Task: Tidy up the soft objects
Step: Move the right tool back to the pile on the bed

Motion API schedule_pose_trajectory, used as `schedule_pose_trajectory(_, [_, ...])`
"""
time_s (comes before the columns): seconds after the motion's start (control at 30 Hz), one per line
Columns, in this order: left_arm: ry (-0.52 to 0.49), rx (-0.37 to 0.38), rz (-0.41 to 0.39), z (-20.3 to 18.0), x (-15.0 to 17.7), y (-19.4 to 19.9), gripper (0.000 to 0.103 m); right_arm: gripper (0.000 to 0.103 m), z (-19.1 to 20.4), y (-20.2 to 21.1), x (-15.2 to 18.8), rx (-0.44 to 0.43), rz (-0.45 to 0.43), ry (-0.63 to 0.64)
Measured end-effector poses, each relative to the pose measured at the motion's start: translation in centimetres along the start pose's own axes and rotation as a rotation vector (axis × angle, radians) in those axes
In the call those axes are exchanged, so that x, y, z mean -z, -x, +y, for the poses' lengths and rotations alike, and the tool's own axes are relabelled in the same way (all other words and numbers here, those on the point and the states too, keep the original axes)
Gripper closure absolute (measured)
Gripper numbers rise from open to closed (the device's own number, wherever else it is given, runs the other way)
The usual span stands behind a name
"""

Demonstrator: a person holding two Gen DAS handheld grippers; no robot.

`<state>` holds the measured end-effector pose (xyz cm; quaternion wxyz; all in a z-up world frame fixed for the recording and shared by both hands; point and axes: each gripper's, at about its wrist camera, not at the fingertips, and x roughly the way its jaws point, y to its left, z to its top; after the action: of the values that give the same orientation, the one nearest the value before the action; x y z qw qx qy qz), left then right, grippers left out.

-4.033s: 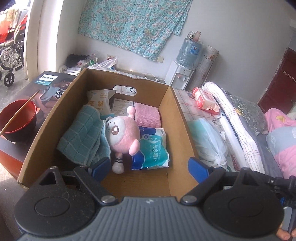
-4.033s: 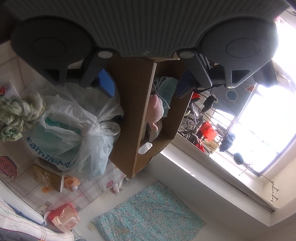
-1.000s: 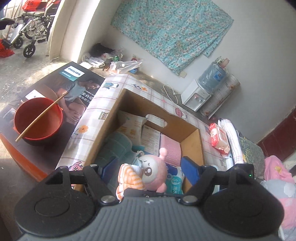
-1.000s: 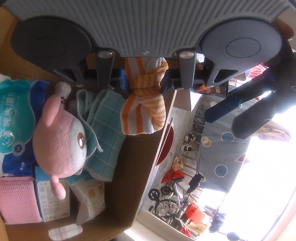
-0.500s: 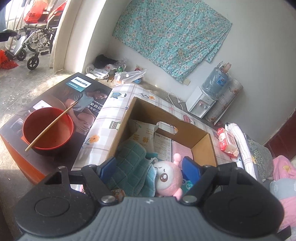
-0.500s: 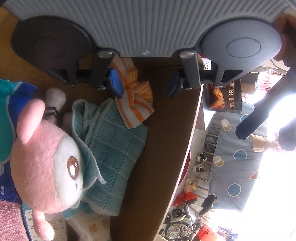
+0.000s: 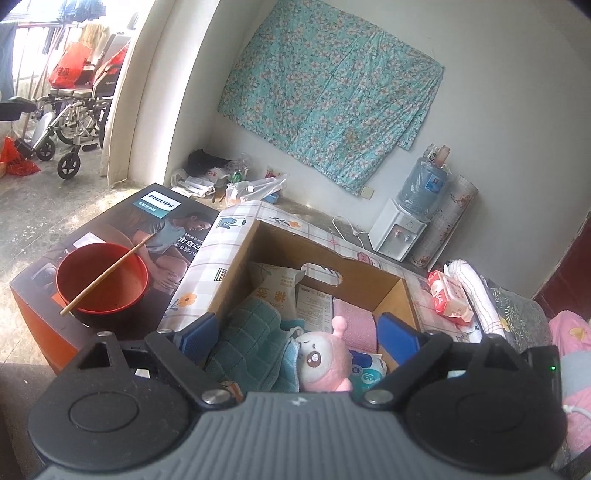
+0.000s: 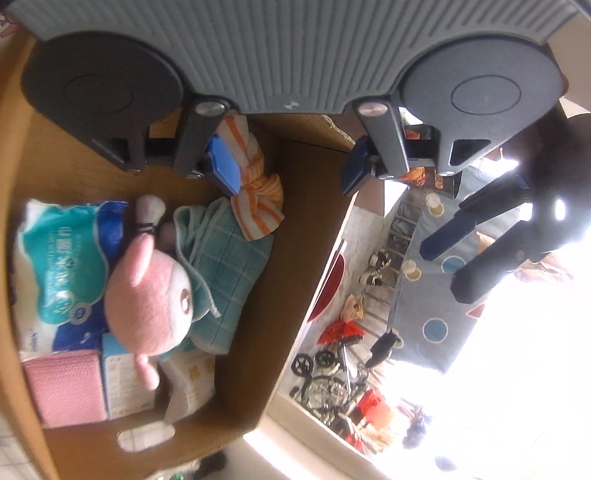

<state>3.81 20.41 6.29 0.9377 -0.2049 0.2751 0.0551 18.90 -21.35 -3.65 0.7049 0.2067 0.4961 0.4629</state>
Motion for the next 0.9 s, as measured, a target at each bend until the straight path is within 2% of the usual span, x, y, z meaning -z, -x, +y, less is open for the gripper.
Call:
schedule_pose_trajectory(0.17, [-0.07, 0.093, -0.012, -3.7, 2.3, 0.6, 0.005, 0.034, -0.8, 8.7, 3.4, 0.083, -0.235, 0.055])
schedule_pose_trajectory(0.43, [-0.215, 0.251, 0.036, -10.5, 6.8, -0.1, 0.005, 0.032, -3.7, 17.8, 8.8, 0.319, -0.432, 0.093])
schedule_pose_trajectory(0.6, [-0.339, 0.335, 0.069, -15.1, 10.3, -0.8, 0.005, 0.032, -7.5, 23.1, 12.0, 0.512, -0.555, 0.02])
schedule_pose_trajectory(0.67, [-0.409, 0.383, 0.096, -17.3, 12.1, -1.2, 0.005, 0.032, -9.6, 25.1, 13.0, 0.564, -0.595, -0.04])
schedule_pose_trajectory(0.77, [-0.522, 0.434, 0.114, -20.3, 14.7, -1.6, 0.005, 0.032, -12.8, 27.2, 14.6, 0.612, -0.635, -0.14])
schedule_pose_trajectory(0.9, [-0.643, 0.471, 0.147, -23.5, 18.1, -2.8, 0.008, 0.033, -16.0, 27.9, 16.2, 0.619, -0.638, -0.211])
